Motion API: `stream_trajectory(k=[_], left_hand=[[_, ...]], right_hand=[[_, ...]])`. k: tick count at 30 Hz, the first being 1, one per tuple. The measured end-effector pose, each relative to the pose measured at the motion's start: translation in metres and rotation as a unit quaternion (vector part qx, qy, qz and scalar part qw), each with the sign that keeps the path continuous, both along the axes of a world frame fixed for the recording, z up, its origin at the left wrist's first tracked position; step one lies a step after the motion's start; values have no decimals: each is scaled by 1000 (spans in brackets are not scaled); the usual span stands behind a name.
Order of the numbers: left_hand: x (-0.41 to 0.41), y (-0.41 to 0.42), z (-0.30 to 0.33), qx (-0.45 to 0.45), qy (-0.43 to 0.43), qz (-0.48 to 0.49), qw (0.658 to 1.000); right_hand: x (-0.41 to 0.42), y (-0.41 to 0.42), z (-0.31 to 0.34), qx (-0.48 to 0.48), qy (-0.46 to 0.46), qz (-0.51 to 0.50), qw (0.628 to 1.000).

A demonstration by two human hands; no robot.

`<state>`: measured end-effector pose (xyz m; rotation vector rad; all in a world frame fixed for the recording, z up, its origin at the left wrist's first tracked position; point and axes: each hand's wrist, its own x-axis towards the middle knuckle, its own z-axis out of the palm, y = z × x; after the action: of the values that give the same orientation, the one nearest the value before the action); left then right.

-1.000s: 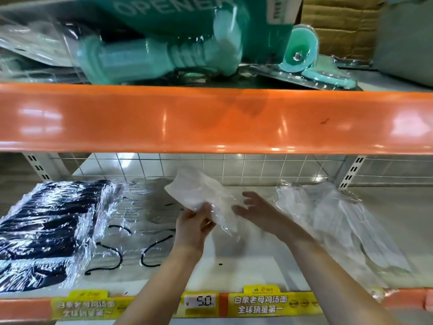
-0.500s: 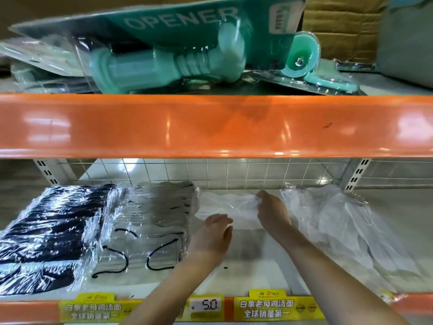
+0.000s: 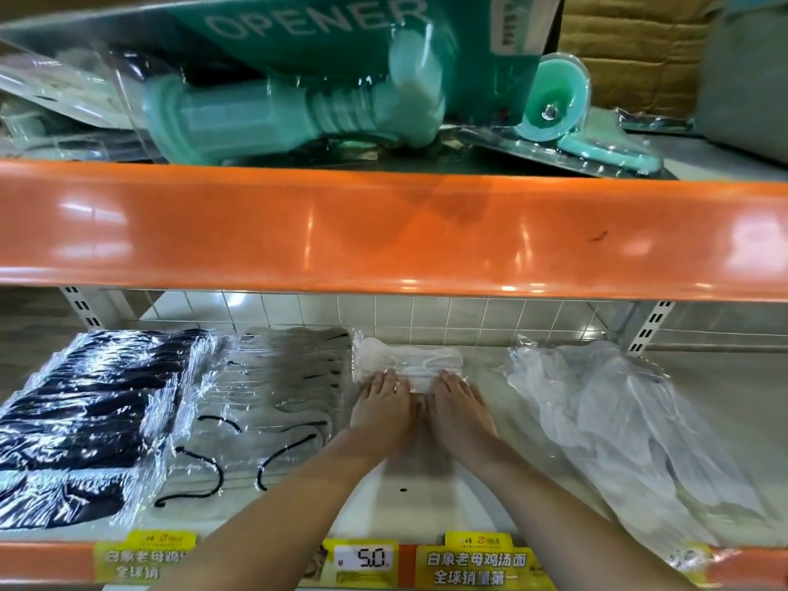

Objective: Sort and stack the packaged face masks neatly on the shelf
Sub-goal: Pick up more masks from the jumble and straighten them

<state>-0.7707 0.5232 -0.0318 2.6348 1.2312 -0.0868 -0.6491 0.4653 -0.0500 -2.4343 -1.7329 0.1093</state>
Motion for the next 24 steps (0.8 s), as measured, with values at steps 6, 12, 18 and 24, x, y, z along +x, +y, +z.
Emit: stream_trajectory(k=[6, 12, 18, 24], left_hand=[[12, 11, -3, 1, -21, -39, 999], [11, 16, -10, 22, -44, -24, 998], [20, 9, -14, 41, -46, 24, 998], [50, -20, -2, 57, -119, -12, 991]], right_hand=[[12, 5, 2, -13, -14, -22, 1000], [11, 2, 1, -6, 13, -16, 1000], [19, -6, 12, 6, 46, 25, 999], [39, -42, 32, 129, 27, -3, 991]])
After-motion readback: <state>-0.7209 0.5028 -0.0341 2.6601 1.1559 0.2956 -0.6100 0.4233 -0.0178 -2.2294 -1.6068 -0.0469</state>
